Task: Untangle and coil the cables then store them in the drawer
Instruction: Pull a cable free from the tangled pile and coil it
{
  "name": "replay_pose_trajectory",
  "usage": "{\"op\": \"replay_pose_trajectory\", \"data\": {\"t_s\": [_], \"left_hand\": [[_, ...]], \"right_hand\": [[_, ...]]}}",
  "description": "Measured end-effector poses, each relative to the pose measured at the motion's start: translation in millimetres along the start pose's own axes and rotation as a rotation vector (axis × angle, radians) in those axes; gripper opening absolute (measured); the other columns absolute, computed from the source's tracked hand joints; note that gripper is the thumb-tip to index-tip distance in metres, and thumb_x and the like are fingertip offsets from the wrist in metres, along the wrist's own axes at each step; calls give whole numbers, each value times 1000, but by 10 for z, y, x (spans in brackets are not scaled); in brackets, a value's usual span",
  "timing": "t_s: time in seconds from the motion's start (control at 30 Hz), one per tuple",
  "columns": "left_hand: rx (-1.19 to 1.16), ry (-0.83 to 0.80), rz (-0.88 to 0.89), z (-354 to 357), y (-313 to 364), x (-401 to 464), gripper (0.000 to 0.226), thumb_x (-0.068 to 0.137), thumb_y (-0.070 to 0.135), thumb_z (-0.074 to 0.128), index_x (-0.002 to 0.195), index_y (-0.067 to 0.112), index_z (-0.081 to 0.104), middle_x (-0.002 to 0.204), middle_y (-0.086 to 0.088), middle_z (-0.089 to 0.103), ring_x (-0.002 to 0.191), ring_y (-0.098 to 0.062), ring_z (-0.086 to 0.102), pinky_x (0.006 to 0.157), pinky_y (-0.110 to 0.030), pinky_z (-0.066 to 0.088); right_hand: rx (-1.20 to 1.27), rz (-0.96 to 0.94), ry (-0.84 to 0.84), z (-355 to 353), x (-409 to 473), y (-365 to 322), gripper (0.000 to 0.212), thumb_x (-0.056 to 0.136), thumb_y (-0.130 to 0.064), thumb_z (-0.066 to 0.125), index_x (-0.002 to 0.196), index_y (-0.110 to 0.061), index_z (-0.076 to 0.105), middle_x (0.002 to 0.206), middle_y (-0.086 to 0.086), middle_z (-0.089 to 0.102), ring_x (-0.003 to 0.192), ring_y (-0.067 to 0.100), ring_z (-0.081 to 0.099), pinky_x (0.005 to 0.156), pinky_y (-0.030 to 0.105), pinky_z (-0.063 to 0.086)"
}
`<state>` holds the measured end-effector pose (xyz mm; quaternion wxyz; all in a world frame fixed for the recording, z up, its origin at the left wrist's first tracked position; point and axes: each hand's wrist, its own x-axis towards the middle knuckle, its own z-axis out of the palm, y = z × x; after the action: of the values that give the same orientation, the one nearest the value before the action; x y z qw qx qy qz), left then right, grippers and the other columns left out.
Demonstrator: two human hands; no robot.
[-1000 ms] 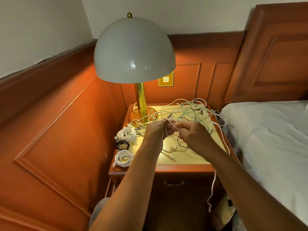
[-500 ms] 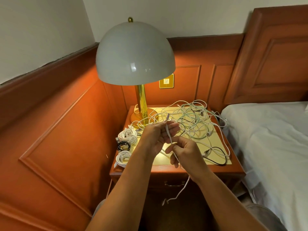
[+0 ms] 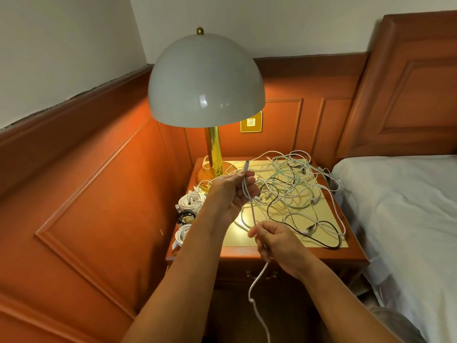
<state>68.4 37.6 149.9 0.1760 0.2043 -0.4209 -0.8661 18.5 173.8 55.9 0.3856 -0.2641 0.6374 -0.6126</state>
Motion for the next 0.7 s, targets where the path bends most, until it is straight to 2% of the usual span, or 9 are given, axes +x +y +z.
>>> {"op": "replay_pose_trajectory", "data": {"t_s": [0.1, 0.17, 0.3, 0.37, 0.4, 0.5, 0.63, 0.7], "left_hand": [[63, -58, 21, -11, 51, -4, 30, 102, 6, 37, 92, -4, 63, 59, -4, 60, 48, -12, 56, 55, -24, 52], [125, -96, 49, -12, 84, -4, 29, 102, 8, 40, 90, -3, 64, 59, -3, 58, 48, -11, 53, 54, -24, 47], [266, -158, 68, -30, 117, -2, 26, 101, 10, 45, 89, -2, 65, 62, -4, 58, 46, -10, 49, 49, -21, 42], [349, -188, 67, -51, 132, 11, 25, 100, 10, 46, 90, -3, 65, 64, -6, 60, 49, -12, 51, 48, -20, 43], [390, -199, 70, -56, 133, 19, 25, 100, 9, 46, 89, -3, 66, 64, -6, 61, 50, -13, 51, 48, -20, 44], [518, -207, 82, -27, 102, 43, 26, 101, 8, 46, 88, -3, 66, 64, -8, 63, 48, -13, 53, 48, -19, 46], [674, -194, 64, 31, 30, 72, 27, 101, 8, 46, 88, -5, 65, 68, -11, 66, 48, -15, 56, 55, -27, 44], [727, -156, 49, 57, 6, 98, 28, 102, 9, 46, 87, -3, 66, 72, -13, 67, 50, -15, 60, 58, -28, 45]], "right_hand": [[-124, 99, 99, -93, 123, -73, 45, 92, -47, 56, 69, -8, 59, 47, -2, 35, 39, 11, 26, 39, 20, 24], [-203, 104, 134, -187, 219, -155, 48, 89, -50, 58, 66, -8, 59, 45, -4, 34, 39, 11, 24, 40, 20, 21], [-249, 10, 58, -437, 404, -445, 24, 100, -16, 49, 90, 1, 63, 70, 4, 46, 58, 13, 38, 51, 25, 36], [-283, -28, 47, -561, 465, -617, 19, 100, -7, 47, 97, 2, 63, 78, 6, 53, 62, 14, 43, 54, 26, 41], [-329, -60, 71, -602, 501, -696, 17, 99, -7, 49, 96, 0, 64, 76, 4, 55, 60, 14, 43, 52, 27, 41], [-657, -251, 245, -641, 598, -966, 13, 93, -17, 64, 85, -6, 67, 60, -5, 51, 50, 12, 39, 50, 25, 33], [-1117, -395, 343, -632, 623, -1317, 34, 82, -42, 73, 84, -9, 68, 75, 3, 64, 68, 19, 57, 60, 28, 38], [-1241, -446, 304, -620, 601, -1433, 35, 84, -40, 71, 86, -5, 70, 81, 6, 68, 71, 19, 57, 59, 26, 36]]}}
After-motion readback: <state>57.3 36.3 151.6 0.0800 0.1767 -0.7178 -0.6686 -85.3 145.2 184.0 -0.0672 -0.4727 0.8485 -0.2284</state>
